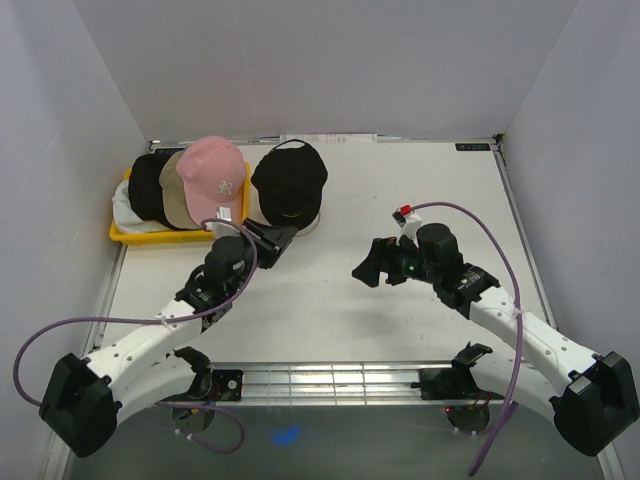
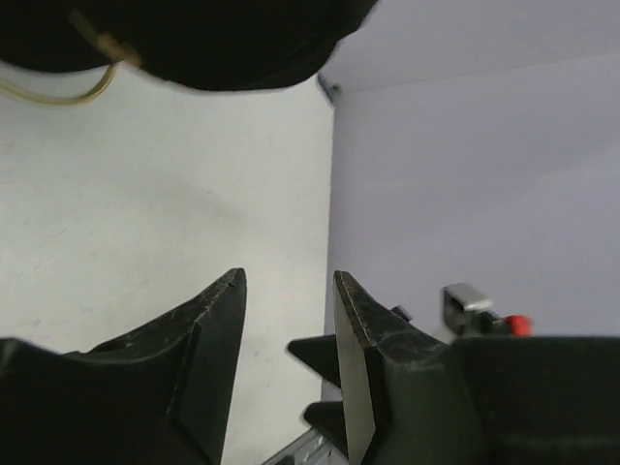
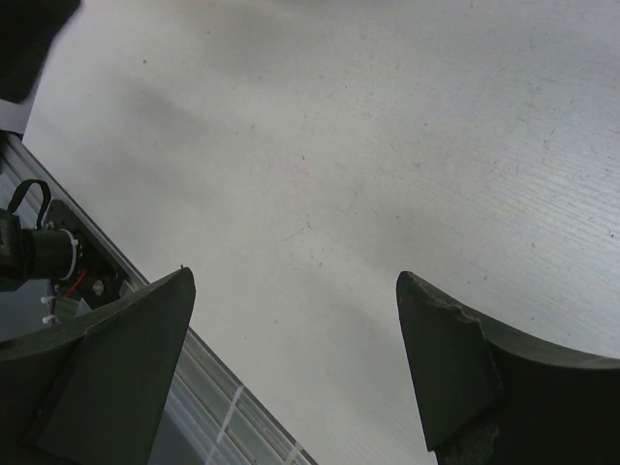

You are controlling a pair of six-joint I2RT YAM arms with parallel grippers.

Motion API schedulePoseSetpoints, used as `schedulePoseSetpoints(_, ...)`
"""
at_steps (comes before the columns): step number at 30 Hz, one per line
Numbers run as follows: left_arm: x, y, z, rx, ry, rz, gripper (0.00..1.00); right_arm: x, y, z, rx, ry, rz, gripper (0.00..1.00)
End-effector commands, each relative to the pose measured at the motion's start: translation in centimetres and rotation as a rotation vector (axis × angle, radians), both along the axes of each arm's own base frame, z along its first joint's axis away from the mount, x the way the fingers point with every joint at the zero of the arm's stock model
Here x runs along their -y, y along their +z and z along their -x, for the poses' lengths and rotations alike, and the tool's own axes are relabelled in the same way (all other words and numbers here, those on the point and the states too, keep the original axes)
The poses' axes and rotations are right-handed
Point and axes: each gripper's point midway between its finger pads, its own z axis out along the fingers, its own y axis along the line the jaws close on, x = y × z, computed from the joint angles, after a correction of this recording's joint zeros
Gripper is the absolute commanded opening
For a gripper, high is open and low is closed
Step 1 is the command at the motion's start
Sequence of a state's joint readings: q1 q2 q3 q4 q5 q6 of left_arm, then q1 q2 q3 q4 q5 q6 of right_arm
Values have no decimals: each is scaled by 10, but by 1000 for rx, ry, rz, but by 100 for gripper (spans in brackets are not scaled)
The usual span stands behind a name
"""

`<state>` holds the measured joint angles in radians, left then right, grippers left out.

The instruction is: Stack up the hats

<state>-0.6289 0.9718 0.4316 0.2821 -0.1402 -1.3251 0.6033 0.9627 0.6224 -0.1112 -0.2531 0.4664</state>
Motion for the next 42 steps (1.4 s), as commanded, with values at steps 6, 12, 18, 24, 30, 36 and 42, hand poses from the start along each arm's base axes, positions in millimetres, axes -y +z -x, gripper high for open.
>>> schedulePoseSetpoints(6, -97, 117, -21, 58, 286, -534, 64, -4, 36, -13, 74, 13, 4, 90)
schedulePoseSetpoints(12, -156, 133, -62, -26, 331, -620, 72, -6, 36, -17, 84, 26, 26, 90)
schedulePoseSetpoints(18, -220, 96, -97, -119, 308, -538, 73, -5, 28, -16, 72, 43, 52, 90)
schedulePoseSetpoints(24, -265, 68, -112, -125, 340, -511, 77, -5, 22, -13, 61, 67, 77, 89)
schedulePoseSetpoints(30, -269, 47, -138, -96, 243, -479, 77, -7, 18, -15, 48, 80, 87, 90)
schedulePoseSetpoints(36, -284, 21, -155, -132, 240, -511, 74, -9, 13, -15, 35, 86, 92, 90)
schedulePoseSetpoints(42, -293, 8, -169, -103, 242, -567, 74, -11, 10, -16, 29, 96, 93, 90)
